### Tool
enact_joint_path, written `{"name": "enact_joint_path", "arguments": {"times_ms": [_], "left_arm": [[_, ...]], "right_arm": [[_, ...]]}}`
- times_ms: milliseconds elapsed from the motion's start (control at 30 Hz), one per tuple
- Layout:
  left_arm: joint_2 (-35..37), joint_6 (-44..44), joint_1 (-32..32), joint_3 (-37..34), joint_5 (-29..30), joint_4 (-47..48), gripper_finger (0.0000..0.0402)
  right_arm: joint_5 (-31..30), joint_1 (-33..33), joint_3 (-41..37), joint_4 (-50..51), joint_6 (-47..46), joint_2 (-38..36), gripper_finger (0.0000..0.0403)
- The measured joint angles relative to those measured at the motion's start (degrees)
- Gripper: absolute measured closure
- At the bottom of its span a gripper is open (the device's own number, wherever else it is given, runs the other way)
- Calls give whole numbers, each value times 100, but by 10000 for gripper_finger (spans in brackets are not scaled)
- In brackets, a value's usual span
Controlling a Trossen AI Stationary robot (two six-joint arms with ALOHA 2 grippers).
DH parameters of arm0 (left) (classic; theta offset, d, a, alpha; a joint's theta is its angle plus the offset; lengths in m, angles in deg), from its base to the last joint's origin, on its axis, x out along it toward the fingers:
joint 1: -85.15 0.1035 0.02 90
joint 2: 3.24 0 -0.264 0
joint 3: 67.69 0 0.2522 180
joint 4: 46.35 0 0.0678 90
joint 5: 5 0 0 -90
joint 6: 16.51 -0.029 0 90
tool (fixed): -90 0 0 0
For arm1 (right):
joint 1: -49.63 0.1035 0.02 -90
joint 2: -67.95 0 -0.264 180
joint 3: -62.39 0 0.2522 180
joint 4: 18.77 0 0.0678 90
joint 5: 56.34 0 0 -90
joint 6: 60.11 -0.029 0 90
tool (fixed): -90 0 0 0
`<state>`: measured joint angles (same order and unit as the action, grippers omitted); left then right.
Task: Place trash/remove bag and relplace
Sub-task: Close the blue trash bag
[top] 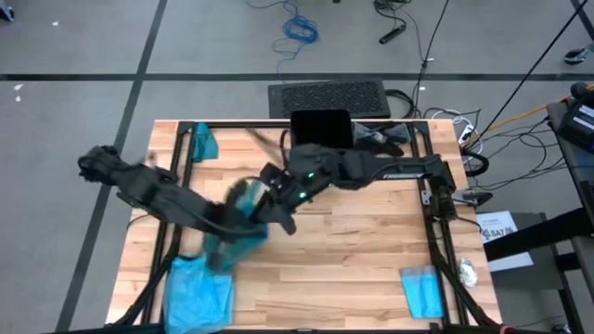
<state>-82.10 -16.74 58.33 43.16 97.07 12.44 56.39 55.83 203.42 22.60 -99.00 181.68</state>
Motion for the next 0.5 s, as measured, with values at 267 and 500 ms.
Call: {"name": "enact_joint_path", "arguments": {"times_ms": [267, 500], "left_arm": [[-81, 452, 74, -982, -477, -1416, 401], [-109, 761, 140, -1618, -712, -2495, 401]], "right_arm": [[-584, 378, -2769, -1900, -622, -1021, 402], [-1497, 561, -5764, -5193, -1345, -2299, 398]]}}
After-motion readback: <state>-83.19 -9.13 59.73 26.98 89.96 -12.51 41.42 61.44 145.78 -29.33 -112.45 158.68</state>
